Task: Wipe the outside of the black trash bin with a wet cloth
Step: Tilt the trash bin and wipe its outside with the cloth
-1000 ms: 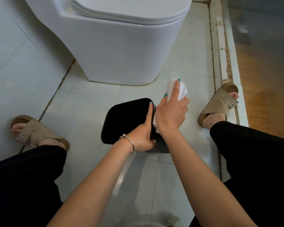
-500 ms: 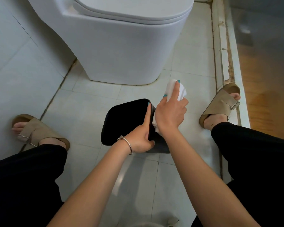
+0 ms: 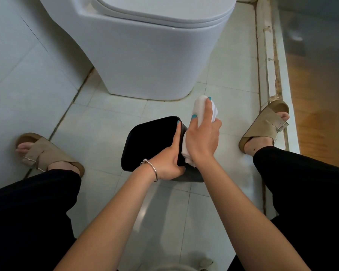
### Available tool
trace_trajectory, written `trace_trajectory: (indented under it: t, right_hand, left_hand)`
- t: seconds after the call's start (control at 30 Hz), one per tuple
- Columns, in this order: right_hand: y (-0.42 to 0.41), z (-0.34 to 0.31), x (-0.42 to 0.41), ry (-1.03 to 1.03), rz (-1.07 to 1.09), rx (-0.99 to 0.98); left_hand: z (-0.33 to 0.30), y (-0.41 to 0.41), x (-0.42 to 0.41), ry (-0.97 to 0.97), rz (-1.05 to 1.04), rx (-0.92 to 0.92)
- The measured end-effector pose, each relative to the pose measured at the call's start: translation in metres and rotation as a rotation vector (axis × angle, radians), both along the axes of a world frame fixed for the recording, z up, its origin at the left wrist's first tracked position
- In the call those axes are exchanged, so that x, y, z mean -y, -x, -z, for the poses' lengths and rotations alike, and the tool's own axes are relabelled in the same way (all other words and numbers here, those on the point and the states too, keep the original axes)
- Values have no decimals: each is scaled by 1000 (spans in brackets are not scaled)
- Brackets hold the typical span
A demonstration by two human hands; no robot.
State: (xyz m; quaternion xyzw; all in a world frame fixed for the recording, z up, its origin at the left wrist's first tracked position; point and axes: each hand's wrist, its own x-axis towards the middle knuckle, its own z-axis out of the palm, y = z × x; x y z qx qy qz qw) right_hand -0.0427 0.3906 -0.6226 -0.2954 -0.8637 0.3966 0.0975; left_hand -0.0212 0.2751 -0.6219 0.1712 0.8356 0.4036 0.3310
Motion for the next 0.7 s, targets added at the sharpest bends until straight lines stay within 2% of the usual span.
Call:
trace_trajectory:
  t: [0.23,0.5,0.7]
  right_hand:
    - [7,5,-4,92,19,1]
    - [-1,0,-4,169,-379,46]
    - [-5,-1,7,142,-411,-2]
  left_hand:
    - [1,-1,7,20,5,4]
    - [9,9,15,-68,-38,4]
    - [8,3,17,-126,-57,15]
